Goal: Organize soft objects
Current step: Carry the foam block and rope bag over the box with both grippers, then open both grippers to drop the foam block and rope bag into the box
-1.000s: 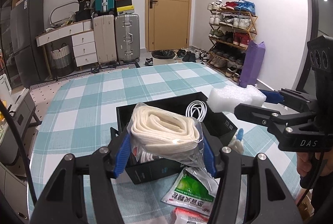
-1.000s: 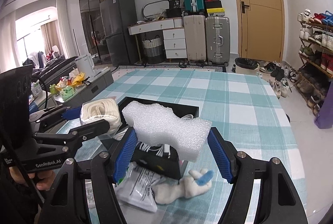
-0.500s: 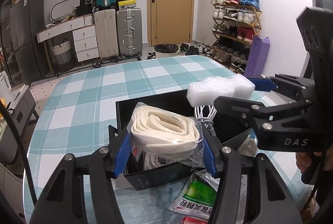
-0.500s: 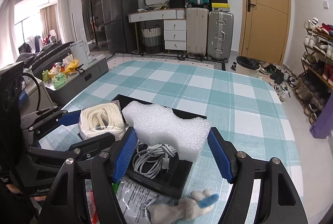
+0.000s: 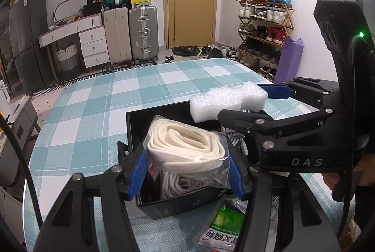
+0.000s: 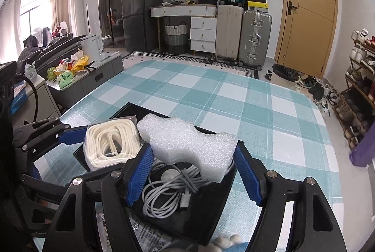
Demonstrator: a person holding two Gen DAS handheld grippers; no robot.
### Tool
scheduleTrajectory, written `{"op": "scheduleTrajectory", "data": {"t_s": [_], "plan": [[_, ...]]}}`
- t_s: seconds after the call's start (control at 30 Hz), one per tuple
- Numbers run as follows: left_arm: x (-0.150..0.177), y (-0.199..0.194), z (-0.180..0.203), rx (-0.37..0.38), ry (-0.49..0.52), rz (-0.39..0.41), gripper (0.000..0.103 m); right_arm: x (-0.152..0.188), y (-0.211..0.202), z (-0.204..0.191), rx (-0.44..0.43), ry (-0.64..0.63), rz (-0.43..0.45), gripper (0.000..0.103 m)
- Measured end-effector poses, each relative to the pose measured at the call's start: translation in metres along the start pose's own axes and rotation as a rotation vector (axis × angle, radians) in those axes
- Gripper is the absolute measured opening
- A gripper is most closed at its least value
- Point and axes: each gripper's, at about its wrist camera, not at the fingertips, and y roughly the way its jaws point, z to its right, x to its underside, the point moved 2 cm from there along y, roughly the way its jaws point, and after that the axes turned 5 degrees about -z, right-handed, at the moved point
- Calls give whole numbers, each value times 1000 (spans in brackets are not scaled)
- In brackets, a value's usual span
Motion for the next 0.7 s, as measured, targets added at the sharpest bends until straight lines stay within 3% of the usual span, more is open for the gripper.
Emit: {"op": "scheduleTrajectory", "data": {"t_s": [0.27,0.33,0.4,0.57,0.7], "plan": [[-1,2,-2,8,-14,-9,60,-2,7,2,-31,3,7,73],[-1,3,-3,7,-18,-16,62,-1,5,2,-53,1,14,78],[-1,4,-4,7,-27,-27,65,-1,-1,3,-64,4,32,92],[1,-2,-3,34,-49,-23,85,4,-12,9,-62,28,54,98],[1,-13,-4,15,-75,6,100,11,-26,18,-66,62,74,101]]}}
